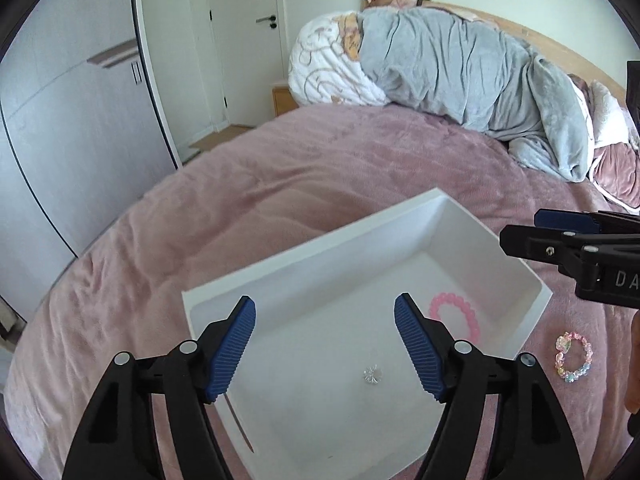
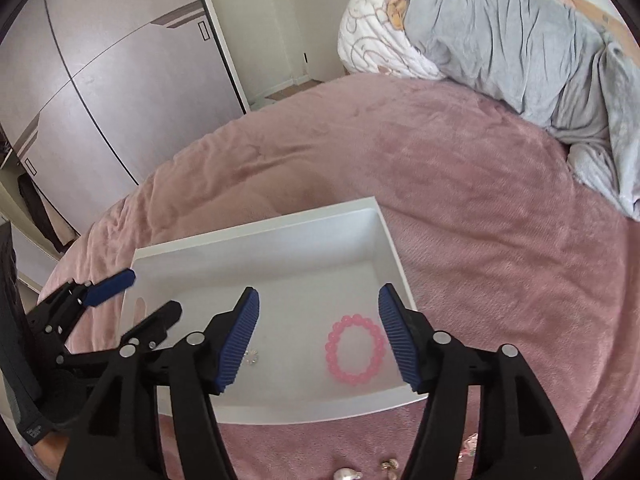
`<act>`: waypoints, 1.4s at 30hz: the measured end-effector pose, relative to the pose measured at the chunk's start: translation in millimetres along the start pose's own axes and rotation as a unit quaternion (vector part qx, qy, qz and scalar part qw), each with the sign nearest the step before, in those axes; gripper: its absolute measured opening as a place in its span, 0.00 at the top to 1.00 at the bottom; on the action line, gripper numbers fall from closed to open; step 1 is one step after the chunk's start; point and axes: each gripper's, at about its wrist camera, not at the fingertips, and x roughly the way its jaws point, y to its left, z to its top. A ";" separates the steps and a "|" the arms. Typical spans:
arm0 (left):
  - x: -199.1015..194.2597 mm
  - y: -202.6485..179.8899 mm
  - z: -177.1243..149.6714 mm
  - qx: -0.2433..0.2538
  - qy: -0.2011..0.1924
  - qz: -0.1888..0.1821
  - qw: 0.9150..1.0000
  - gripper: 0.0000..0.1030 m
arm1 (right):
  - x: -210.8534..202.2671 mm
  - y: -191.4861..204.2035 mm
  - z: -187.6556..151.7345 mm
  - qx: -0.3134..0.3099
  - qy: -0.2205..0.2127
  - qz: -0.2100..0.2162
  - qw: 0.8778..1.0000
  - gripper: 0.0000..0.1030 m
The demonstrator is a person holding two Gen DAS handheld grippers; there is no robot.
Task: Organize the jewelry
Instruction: 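Move left gripper to red bracelet while right gripper moves to multicolor bracelet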
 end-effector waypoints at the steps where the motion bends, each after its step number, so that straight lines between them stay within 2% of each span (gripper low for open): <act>1: -12.3 -4.2 0.5 0.010 -0.018 0.002 1.000 0.23 | -10.1 0.1 -3.0 -0.015 -0.012 -0.006 1.000 0.36; 5: -56.9 -17.9 1.1 0.019 -0.064 -0.005 0.998 0.18 | -55.6 -2.0 -26.2 -0.044 -0.057 -0.017 0.997 0.28; 10: -99.9 -31.6 -9.7 0.016 -0.083 -0.020 0.996 0.16 | -113.4 -7.4 -69.1 -0.061 -0.107 -0.037 0.992 0.21; 13: -120.0 -38.1 -27.5 0.008 -0.089 -0.032 0.995 0.14 | -141.6 -11.6 -96.3 -0.070 -0.135 -0.055 0.987 0.17; 19: -143.8 -66.4 -64.4 0.020 -0.114 -0.053 0.992 0.14 | -164.8 -30.2 -139.2 -0.051 -0.150 -0.070 0.985 0.17; 23: -140.1 -91.1 -90.3 0.027 -0.119 -0.069 0.990 0.14 | -158.0 -49.1 -160.6 -0.026 -0.152 -0.090 0.984 0.17; 28: -113.5 -110.6 -120.3 0.022 -0.084 -0.076 0.993 0.14 | -129.0 -72.3 -182.2 0.001 -0.114 -0.093 0.989 0.35; 33: -88.9 -122.8 -148.3 0.030 -0.058 -0.085 0.994 0.14 | -103.1 -97.6 -193.1 0.040 -0.077 -0.103 0.991 0.41; 42: -47.4 -130.8 -172.5 0.036 -0.019 -0.080 0.996 0.14 | -56.4 -117.4 -196.3 0.046 -0.031 -0.141 0.988 0.42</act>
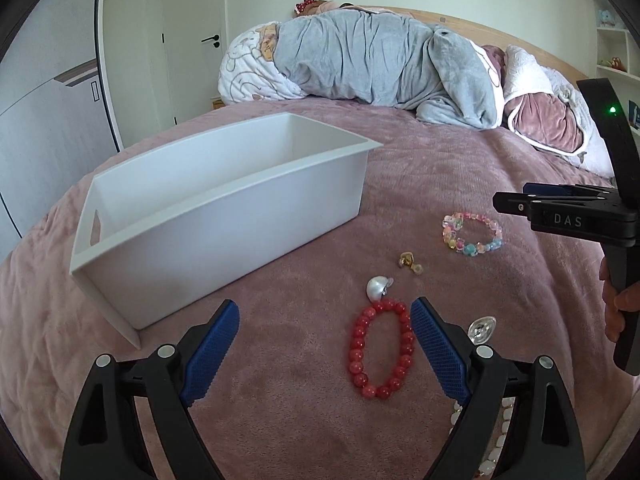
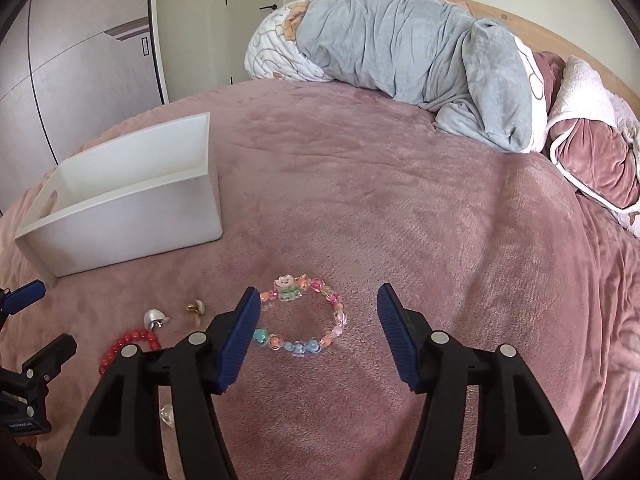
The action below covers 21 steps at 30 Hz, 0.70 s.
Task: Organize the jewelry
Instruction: 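Move left gripper to red bracelet while right gripper moves to multicolor bracelet, then close left gripper on red bracelet while right gripper grasps multicolor bracelet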
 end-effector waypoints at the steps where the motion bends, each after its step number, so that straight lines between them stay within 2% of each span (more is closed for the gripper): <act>1: 4.6 0.2 -1.7 -0.001 0.006 -0.001 1.000 0.14 | 5.6 -1.0 -1.1 0.001 0.006 -0.004 1.000 0.42; 5: 23.3 0.4 -10.2 -0.006 0.032 -0.005 0.999 0.16 | 23.6 -8.3 -3.5 0.011 0.026 -0.010 1.000 0.42; 11: 44.2 -4.0 -18.3 0.000 0.070 -0.012 0.997 0.27 | 41.5 -19.2 -6.3 0.033 0.054 0.000 0.998 0.41; 14: 51.7 -9.8 -21.3 0.008 0.087 -0.015 0.996 0.36 | 50.6 -16.9 -9.9 0.025 0.070 0.002 0.997 0.37; 17: 52.8 -10.0 -23.4 0.006 0.088 -0.021 0.996 0.39 | 56.0 -12.2 -13.0 0.010 0.075 -0.003 0.997 0.35; 20: 54.1 -9.1 -23.5 0.005 0.092 -0.026 0.995 0.45 | 59.2 -12.1 -13.5 0.011 0.077 -0.001 0.997 0.36; 21: 54.2 -9.2 -23.5 0.006 0.093 -0.027 0.995 0.48 | 59.5 -12.7 -13.5 0.013 0.078 0.003 0.997 0.41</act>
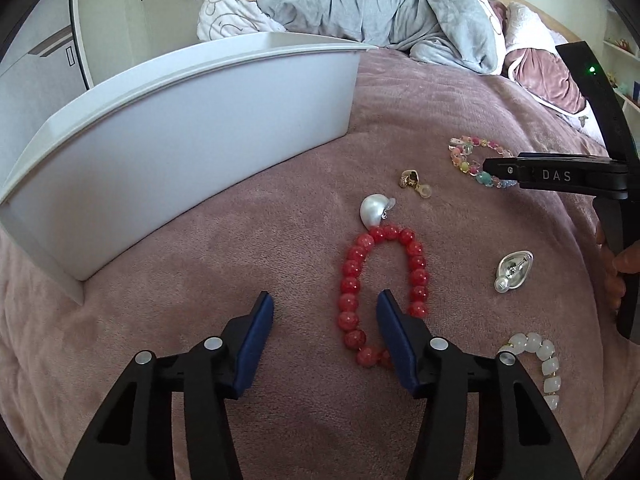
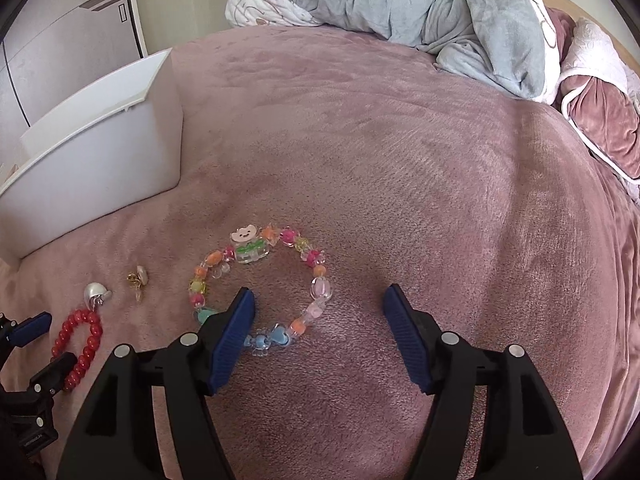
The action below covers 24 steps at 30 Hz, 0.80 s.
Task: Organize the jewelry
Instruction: 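Close left gripper on red bracelet while right gripper grasps multicolor bracelet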
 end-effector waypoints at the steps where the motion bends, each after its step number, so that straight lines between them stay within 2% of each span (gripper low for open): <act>1: -0.1 -0.7 0.1 0.000 0.000 0.001 1.000 0.50 | 0.0 -0.6 0.0 0.001 0.000 0.003 1.000 0.48; 2: -0.1 -1.0 0.0 0.001 0.000 0.000 1.000 0.53 | -0.1 -0.7 0.1 0.002 0.000 0.007 1.000 0.51; 6: -1.0 -0.1 -0.4 -0.003 0.000 -0.001 1.000 0.62 | -2.5 0.2 0.4 0.001 -0.001 0.025 1.000 0.80; 10: -2.3 5.7 -1.7 -0.017 -0.001 -0.007 1.000 0.73 | -4.1 1.8 -0.5 0.002 -0.001 0.035 0.999 0.89; 12: -3.1 7.9 -2.1 -0.022 -0.002 -0.014 1.000 0.84 | -5.3 1.7 -1.0 0.004 -0.004 0.037 0.999 0.89; 24: -15.9 10.1 7.5 -0.026 -0.014 -0.030 0.999 0.86 | -39.9 4.9 5.2 0.018 -0.058 0.051 0.997 0.90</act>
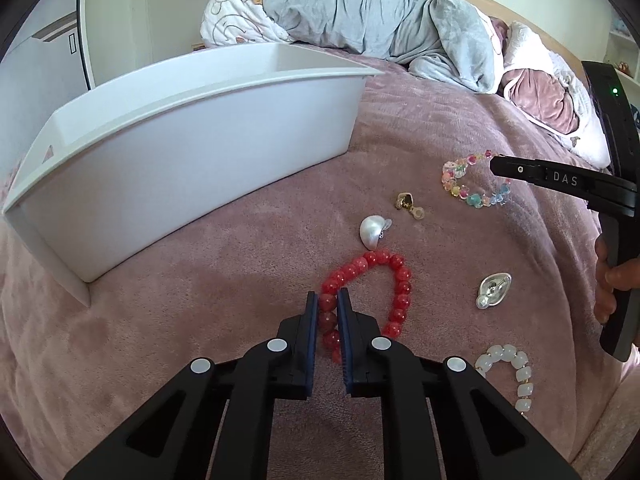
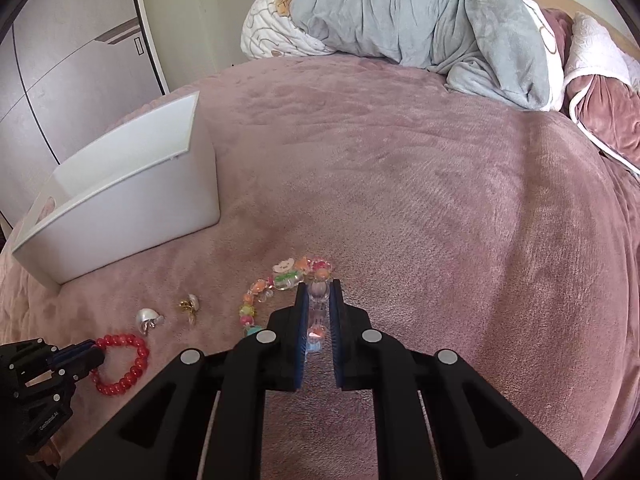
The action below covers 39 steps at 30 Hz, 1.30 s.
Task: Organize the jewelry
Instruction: 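Close left gripper on red bracelet while right gripper grasps multicolor bracelet, then lift and carry both bracelets in left and right grippers over bin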
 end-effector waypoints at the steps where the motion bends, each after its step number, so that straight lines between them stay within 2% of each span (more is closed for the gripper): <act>1: -2.5 -0.7 1.7 0.000 -0.003 0.000 1.000 0.86 | -4.1 2.2 -0.1 -0.002 -0.004 0.000 1.000 0.90; 12: -43.6 -5.5 21.6 0.015 -0.044 -0.005 0.999 0.86 | -55.6 20.4 -1.9 -0.022 -0.052 -0.005 0.998 0.90; 19: -77.7 -3.1 45.9 0.021 -0.069 0.005 0.997 0.86 | -95.2 45.7 19.0 -0.047 -0.087 -0.002 0.995 0.90; 26: -125.1 19.3 89.1 0.029 -0.103 0.034 0.994 0.86 | -131.4 93.2 63.0 -0.073 -0.120 0.026 0.990 0.90; 30: -149.7 39.0 116.6 0.017 -0.118 0.057 0.991 0.86 | -145.1 123.8 95.6 -0.080 -0.133 0.051 0.987 0.90; 34: -165.9 55.7 140.1 0.019 -0.139 0.079 0.987 0.85 | -142.5 147.4 125.3 -0.078 -0.125 0.077 0.986 0.90; 39: -169.3 72.7 161.6 0.010 -0.149 0.090 0.985 0.85 | -122.0 174.7 149.2 -0.083 -0.108 0.086 0.987 0.90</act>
